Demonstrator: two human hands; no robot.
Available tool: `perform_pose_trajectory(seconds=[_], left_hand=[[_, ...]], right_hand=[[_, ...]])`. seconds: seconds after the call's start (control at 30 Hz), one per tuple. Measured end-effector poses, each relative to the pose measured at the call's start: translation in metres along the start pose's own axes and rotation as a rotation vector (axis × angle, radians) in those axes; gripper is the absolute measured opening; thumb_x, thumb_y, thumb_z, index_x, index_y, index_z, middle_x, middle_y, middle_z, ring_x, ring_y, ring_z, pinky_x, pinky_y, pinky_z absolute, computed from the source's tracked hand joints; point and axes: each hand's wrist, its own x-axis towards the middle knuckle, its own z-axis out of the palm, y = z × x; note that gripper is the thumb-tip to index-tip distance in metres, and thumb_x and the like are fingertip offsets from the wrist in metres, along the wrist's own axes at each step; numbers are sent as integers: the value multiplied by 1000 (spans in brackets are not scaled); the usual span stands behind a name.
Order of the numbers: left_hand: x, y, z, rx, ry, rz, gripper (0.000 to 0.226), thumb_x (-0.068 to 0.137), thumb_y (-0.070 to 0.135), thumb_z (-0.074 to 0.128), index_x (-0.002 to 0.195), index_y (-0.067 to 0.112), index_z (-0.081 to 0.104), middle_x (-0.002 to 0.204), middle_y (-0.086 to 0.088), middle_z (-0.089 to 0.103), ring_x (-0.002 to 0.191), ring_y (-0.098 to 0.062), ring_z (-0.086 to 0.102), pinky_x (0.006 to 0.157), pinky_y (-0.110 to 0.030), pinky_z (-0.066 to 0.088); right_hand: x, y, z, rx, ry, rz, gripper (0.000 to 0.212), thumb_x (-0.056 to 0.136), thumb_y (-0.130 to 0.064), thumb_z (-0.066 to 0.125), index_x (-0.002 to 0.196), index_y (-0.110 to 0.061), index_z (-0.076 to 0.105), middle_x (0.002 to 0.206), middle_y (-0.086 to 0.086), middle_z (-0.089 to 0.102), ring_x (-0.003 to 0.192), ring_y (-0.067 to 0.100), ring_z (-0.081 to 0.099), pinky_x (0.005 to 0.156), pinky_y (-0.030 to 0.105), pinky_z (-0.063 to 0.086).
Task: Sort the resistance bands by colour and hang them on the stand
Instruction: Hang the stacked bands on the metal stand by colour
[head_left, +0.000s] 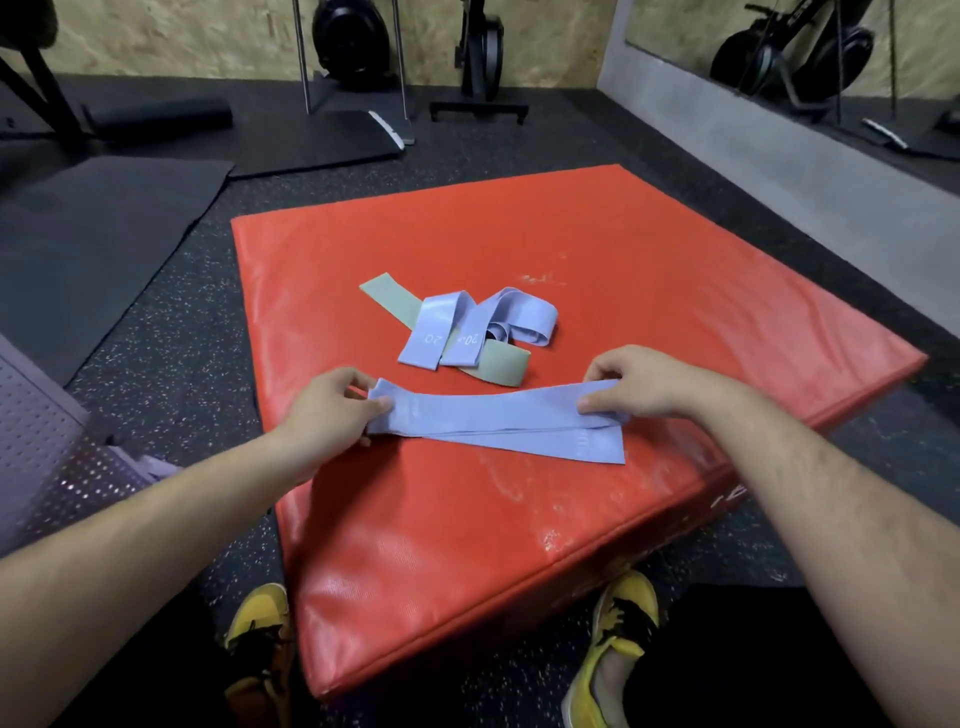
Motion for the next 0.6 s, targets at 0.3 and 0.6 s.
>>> perform_pose_trajectory(seconds=[0.3,0.6], left_hand=[[5,-14,-20,565,-25,516,37,88,41,67,120,24,64,116,0,57,110,-19,55,100,-30,40],[14,-13,-33,640,-351,744,52,84,48,64,123,14,67,124,1,65,114,-5,52,100,-1,25]], right_hand=[[-10,9,4,-15,-68,52,7,85,-23,75,91,-22,71,90,11,73,69,17,60,62,29,49],[-29,-4,19,-330,-84,-57,61,66,-41,90,119,-29,62,111,-4,53,102,16,56,92,32,47]])
